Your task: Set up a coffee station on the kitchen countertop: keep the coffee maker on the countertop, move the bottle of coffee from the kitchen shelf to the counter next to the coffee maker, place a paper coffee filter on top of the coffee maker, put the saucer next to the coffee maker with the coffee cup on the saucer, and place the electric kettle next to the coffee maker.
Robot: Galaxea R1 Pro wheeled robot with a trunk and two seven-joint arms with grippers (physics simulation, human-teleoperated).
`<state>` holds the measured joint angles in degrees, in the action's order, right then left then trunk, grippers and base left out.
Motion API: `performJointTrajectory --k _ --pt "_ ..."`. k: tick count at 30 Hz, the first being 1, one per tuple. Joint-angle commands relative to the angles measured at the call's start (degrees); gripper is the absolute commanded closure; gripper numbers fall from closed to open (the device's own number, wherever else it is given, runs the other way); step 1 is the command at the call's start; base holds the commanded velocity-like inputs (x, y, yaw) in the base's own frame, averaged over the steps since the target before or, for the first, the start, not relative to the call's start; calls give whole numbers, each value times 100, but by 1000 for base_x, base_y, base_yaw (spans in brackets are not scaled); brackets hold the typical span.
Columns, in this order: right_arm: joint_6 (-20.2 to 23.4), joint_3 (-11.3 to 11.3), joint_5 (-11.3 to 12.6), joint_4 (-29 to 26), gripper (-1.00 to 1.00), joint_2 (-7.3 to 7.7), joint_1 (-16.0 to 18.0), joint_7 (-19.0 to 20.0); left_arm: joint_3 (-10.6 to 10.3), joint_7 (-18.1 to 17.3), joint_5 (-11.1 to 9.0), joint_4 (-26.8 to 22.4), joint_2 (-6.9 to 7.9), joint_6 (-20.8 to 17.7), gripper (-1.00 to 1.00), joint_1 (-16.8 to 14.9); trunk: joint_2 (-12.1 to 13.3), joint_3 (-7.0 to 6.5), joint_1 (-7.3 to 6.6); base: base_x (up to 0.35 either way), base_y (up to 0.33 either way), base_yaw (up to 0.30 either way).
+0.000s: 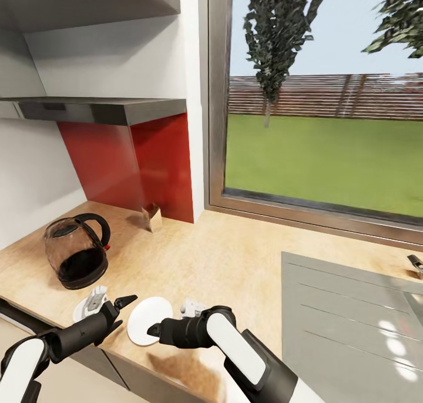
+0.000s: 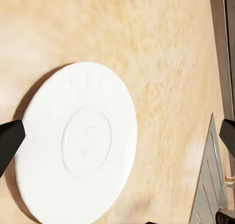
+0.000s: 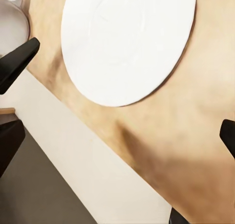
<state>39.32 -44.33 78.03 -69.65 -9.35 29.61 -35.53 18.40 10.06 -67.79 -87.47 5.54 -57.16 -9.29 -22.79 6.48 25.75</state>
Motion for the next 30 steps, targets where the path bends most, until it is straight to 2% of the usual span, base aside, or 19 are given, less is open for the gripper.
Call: performJointTrajectory --k 1,15,23,30 --pt "-3 -4 54 -6 -100 -1 6 -60 5 57 -55 -5 0 -23 -100 -7 -13 13 4 0 0 0" --pt "-3 0 54 -11 -100 -10 1 -51 6 70 -20 -7 -1 -17 -100 -36 -13 13 4 0 0 0" --pt "-3 3 54 11 -100 -14 1 -51 12 369 -23 -4 -6 -17 -100 -21 -13 13 4 0 0 0" --pt "-3 3 54 17 -100 -14 1 -51 6 424 -23 0 -4 -16 -100 -7 -13 13 4 0 0 0"
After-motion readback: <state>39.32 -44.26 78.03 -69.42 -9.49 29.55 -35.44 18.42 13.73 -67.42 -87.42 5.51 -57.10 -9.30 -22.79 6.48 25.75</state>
